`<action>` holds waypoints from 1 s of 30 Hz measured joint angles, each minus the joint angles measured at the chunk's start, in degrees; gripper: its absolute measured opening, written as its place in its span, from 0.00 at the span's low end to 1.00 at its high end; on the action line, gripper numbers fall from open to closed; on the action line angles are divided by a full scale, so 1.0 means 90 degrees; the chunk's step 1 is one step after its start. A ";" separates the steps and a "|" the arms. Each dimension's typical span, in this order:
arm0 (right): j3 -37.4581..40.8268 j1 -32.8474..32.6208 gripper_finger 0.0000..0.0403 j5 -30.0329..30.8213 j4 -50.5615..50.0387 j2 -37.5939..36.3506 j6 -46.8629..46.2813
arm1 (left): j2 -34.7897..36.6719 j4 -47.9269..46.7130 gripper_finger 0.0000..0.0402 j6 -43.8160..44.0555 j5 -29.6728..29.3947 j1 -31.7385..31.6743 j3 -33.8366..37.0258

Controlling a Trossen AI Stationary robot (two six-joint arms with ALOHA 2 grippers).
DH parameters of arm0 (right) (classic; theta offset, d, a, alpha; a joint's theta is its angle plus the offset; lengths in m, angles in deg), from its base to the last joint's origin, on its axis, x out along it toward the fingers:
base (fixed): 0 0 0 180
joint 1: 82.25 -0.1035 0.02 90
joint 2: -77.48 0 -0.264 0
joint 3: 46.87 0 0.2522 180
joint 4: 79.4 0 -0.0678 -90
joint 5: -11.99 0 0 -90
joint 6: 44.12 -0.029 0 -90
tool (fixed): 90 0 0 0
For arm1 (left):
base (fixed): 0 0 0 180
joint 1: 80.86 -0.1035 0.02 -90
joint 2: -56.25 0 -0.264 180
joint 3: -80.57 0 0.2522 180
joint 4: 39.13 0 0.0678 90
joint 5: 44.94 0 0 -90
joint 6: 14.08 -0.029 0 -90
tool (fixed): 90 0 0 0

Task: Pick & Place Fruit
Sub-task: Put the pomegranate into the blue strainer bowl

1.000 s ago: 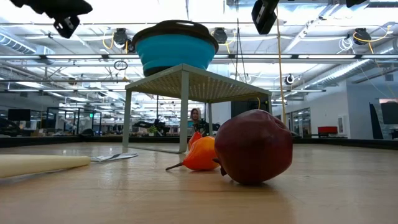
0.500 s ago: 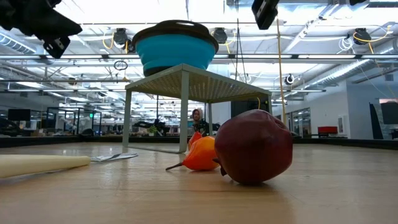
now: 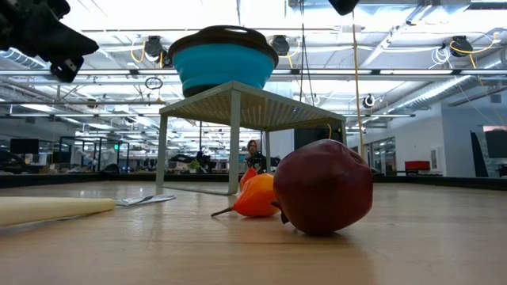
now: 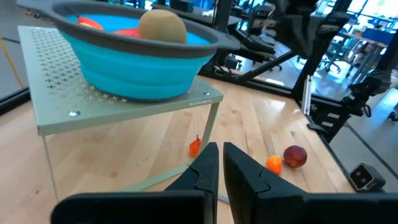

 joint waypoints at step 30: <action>-0.2185 -0.0251 0.01 -0.1536 -0.2233 0.2481 0.0518 | 0.0124 -0.0494 0.06 0.0092 -0.0091 0.0000 0.0000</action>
